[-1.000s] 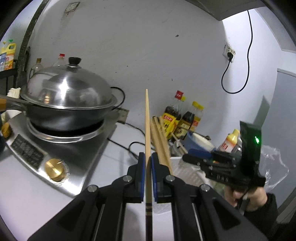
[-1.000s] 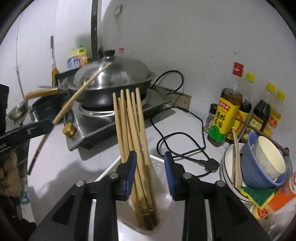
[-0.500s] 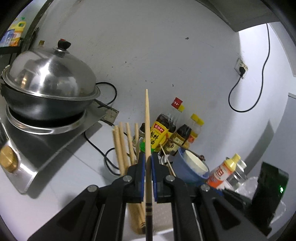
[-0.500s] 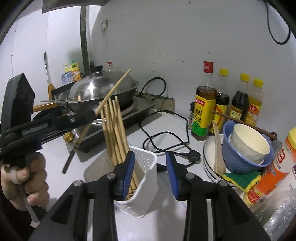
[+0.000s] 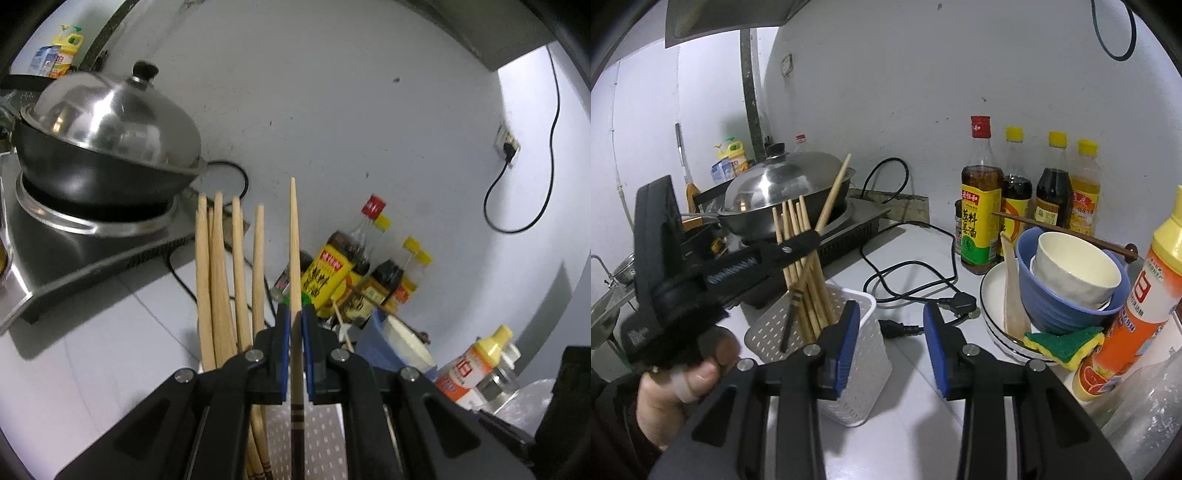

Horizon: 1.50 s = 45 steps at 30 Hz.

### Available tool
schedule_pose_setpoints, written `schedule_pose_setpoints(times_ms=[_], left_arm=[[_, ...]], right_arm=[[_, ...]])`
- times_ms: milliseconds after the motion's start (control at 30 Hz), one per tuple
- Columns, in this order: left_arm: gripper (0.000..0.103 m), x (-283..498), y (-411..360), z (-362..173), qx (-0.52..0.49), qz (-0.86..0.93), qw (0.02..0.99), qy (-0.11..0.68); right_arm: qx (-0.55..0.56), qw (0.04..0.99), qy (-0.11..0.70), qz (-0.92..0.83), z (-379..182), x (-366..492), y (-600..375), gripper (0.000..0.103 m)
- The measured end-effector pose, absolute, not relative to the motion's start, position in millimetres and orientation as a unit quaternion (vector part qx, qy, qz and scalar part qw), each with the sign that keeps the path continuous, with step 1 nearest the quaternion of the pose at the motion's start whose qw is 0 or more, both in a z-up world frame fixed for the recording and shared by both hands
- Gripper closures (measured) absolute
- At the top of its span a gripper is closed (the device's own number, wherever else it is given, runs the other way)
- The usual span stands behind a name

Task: Organize utensils
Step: 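Lower the chopstick into the holder with the right gripper while the left gripper drops its chopstick in, then open both grippers and pull them back from the holder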

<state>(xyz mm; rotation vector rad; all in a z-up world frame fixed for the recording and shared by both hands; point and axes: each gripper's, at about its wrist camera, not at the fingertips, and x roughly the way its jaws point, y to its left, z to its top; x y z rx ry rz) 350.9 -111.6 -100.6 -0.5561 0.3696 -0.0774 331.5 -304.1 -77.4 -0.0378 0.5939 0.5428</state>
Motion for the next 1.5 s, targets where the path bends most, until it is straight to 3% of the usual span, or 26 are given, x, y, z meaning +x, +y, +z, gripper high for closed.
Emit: schedule_pose_setpoints(times_ms=[733,800,900,1100,1267,1500], left_arm=[[0.097,345,-134,-109,-0.208,-0.047,0.944,0.253],[0.093,341,-134,-107,-0.207,-0.054,0.941,0.261],[0.076,333,-132,-103,-0.203,-0.061,0.942,0.261],[0.073,312,-122,-93,-0.198,-0.065,0.945,0.253],[0.063,294,-110,-88,-0.190,-0.062,0.947,0.251],[0.061,268,-100,-86,-0.152,-0.052,0.955,0.249]], right_arm=[[-0.001,0.921,0.288,0.264,-81,331,-309,0.065],[-0.003,0.921,0.287,0.262,-80,330,-309,0.065],[-0.001,0.923,0.284,0.259,-77,327,-310,0.065],[-0.001,0.925,0.290,0.246,-74,322,-311,0.065],[-0.005,0.926,0.297,0.231,-73,313,-307,0.065],[-0.010,0.926,0.305,0.221,-74,293,-297,0.059]])
